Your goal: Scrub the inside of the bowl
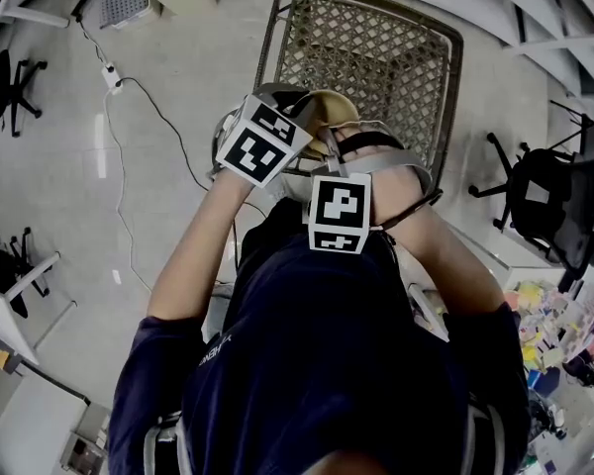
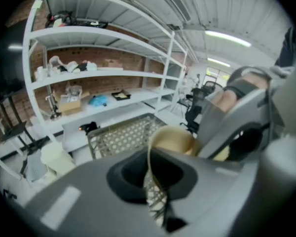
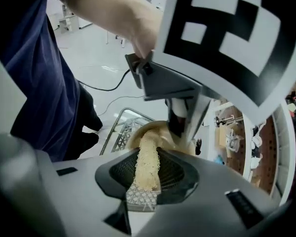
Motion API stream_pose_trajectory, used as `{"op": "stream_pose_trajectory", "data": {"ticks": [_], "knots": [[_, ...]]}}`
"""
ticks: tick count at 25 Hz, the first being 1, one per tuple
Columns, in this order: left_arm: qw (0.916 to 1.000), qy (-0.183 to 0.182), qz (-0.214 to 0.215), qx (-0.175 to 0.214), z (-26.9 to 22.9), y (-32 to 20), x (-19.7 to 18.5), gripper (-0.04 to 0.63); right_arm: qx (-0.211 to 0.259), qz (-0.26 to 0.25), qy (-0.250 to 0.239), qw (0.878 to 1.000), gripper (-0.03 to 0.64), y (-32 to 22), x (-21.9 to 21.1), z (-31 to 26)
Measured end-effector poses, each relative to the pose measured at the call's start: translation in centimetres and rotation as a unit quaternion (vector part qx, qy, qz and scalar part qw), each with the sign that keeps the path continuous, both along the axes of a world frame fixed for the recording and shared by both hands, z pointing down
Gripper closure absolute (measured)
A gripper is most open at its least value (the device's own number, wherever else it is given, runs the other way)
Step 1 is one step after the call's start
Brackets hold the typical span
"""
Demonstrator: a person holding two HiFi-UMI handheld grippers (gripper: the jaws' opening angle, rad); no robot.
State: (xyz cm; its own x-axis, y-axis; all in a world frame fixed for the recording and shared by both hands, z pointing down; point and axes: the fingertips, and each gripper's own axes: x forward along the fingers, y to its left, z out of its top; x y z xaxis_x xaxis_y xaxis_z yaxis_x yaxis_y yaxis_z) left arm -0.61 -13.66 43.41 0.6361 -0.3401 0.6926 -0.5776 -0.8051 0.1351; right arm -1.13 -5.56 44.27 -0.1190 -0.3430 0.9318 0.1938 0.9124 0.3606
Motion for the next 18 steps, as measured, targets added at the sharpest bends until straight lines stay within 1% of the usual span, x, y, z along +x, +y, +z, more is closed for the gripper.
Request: {"op": "stream_pose_trajectory", "data": {"ticks": [3, 5, 7, 9, 12, 14, 16, 18], "knots": [[0.9998, -0.002, 0.013, -0.014, 0.3, 0.7, 0.3, 0.588, 0.026, 0.019, 0.005, 0.999, 0.527, -2.3, 1.2, -0.6], [0.9997, -0.007, 0.017, -0.018, 0.5, 0.9, 0.2, 0.588, 0.028, 0.030, 0.016, 0.999, 0.527, -2.8, 2.4, -0.5], [0.9998, -0.012, 0.011, -0.012, 0.5, 0.7, -0.4, 0.586, 0.015, 0.039, 0.017, 0.999, 0.527, -2.3, 2.8, -0.2], [0.9999, -0.011, -0.002, 0.000, 0.2, 0.2, -1.0, 0.586, -0.005, 0.047, 0.004, 0.999, 0.528, -1.2, 2.4, 0.1], [0.9997, 0.008, -0.023, 0.006, -0.5, -0.6, -1.6, 0.586, -0.017, 0.049, -0.032, 0.998, 0.527, 0.4, 0.5, -0.1], [0.9994, 0.017, -0.029, 0.003, -0.6, -0.8, -1.7, 0.587, -0.017, 0.042, -0.041, 0.998, 0.526, 1.0, -0.2, -0.6], [0.9995, 0.018, -0.028, -0.003, -0.4, -0.8, -1.7, 0.588, -0.024, 0.035, -0.036, 0.998, 0.528, 1.2, 0.0, -1.0], [0.9996, 0.014, -0.023, -0.010, -0.1, -0.6, -1.7, 0.588, -0.027, 0.026, -0.017, 0.999, 0.528, 0.9, 1.1, -1.3]]}}
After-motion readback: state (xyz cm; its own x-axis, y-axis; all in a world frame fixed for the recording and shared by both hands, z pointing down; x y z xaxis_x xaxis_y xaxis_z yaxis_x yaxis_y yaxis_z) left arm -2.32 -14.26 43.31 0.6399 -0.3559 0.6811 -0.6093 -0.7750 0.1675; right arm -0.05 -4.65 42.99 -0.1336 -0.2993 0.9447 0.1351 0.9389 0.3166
